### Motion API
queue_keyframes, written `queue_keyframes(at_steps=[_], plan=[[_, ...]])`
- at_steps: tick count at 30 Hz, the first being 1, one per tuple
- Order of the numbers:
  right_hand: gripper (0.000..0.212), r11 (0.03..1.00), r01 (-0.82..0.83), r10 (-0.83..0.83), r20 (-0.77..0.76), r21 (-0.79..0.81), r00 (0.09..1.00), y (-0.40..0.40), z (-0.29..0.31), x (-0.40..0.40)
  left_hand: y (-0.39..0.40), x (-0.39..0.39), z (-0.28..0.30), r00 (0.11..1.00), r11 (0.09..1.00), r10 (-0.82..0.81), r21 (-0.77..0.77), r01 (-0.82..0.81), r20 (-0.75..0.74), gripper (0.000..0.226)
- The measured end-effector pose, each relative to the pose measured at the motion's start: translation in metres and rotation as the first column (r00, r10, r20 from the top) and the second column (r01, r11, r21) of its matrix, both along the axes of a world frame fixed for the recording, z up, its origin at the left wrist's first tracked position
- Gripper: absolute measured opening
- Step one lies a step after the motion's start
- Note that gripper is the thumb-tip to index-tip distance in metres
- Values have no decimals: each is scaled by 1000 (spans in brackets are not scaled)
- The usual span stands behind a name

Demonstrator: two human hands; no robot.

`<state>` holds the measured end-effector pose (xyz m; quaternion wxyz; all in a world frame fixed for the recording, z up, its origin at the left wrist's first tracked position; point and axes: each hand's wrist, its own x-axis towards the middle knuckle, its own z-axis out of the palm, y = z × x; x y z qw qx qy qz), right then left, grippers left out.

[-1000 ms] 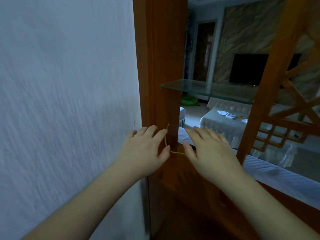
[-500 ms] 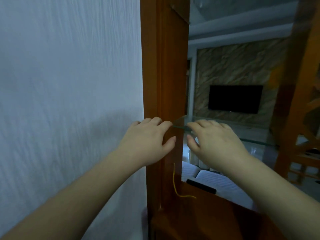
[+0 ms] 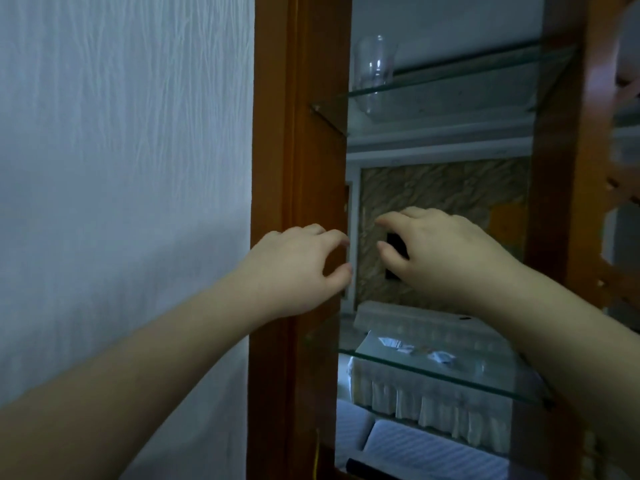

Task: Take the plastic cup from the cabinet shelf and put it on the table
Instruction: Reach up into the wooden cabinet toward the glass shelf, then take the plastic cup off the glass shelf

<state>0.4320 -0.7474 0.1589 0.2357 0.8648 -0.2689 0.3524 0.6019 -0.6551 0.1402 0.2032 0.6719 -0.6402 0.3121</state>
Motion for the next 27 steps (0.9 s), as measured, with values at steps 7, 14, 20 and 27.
queue_keyframes(at_steps=[7, 14, 20, 27], plan=[[49, 988, -53, 64, 69, -144, 996, -25, 44, -9, -20, -6, 54, 993, 988, -118, -99, 119, 15, 62], [46, 973, -127, 153, 124, -192, 980, -39, 83, -3, -35, 3, 90, 988, 978, -129, -157, 141, 79, 54], [42, 950, -168, 231, 233, -262, 945, -43, 125, 7, -44, 7, 121, 979, 929, -166, -313, 197, 122, 44], [41, 936, -138, 267, 394, -325, 879, -52, 180, 22, -51, 9, 147, 964, 888, -262, -380, 259, 47, 51]])
